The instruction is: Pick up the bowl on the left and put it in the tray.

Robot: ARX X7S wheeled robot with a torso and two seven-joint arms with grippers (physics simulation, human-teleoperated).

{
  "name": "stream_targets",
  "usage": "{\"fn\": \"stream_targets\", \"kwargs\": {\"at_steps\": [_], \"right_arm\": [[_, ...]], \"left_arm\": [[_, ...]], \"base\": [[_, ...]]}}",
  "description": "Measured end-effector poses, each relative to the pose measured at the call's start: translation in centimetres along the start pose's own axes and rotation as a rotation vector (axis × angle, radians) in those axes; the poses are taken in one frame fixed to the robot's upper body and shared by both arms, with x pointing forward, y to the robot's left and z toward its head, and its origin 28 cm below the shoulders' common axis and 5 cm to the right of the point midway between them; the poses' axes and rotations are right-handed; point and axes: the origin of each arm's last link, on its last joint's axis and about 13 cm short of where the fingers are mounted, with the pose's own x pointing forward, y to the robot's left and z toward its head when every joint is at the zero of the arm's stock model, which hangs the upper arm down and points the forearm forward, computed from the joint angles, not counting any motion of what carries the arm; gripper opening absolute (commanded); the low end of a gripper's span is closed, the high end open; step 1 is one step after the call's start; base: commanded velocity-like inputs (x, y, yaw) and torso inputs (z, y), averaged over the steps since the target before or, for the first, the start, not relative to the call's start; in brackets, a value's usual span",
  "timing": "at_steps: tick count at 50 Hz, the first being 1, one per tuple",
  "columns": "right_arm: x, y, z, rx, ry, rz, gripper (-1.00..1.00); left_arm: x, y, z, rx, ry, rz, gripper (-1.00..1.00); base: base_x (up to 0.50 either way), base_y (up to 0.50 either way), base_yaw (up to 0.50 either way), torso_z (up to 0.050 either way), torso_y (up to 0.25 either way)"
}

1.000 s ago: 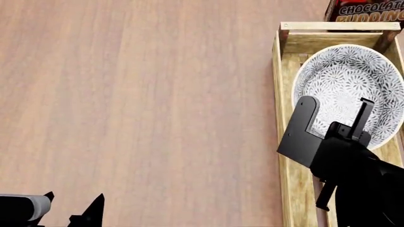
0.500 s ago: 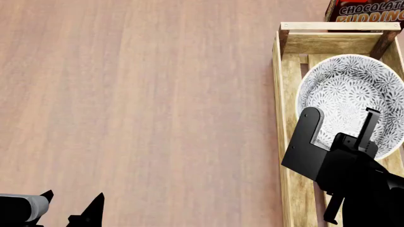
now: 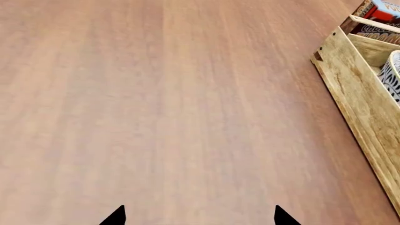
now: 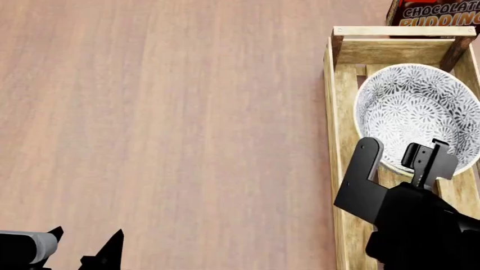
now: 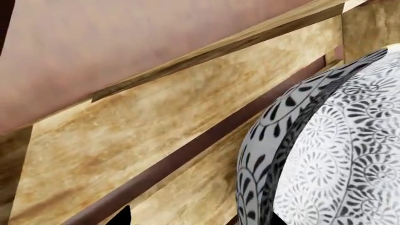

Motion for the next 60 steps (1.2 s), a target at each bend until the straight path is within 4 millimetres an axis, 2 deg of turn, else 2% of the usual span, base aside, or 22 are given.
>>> {"fn": "stream_targets", "kwargs": {"at_steps": [28,47,60], "right_arm": [[-0.3,-0.2,0.0,0.003,0.000,0.011,1.00],[-3.5,-3.3,1.0,-0.005,-0.019,-0.047,1.00],[-6.5,-5.3,1.6,-0.023,-0.029,-0.080,1.00]], "left_arm": [[0.0,0.0,0.1,0.001,-0.001,0.000,1.00],[-0.3,-0.2,0.5,0.008,-0.014,-0.006,1.00],[-0.5,-0.4,0.9,0.007,-0.021,-0.013,1.00]], "base": [[0.00,0.00,0.00,0.000,0.000],[0.00,0.00,0.00,0.000,0.000],[0.00,0.00,0.00,0.000,0.000]]}}
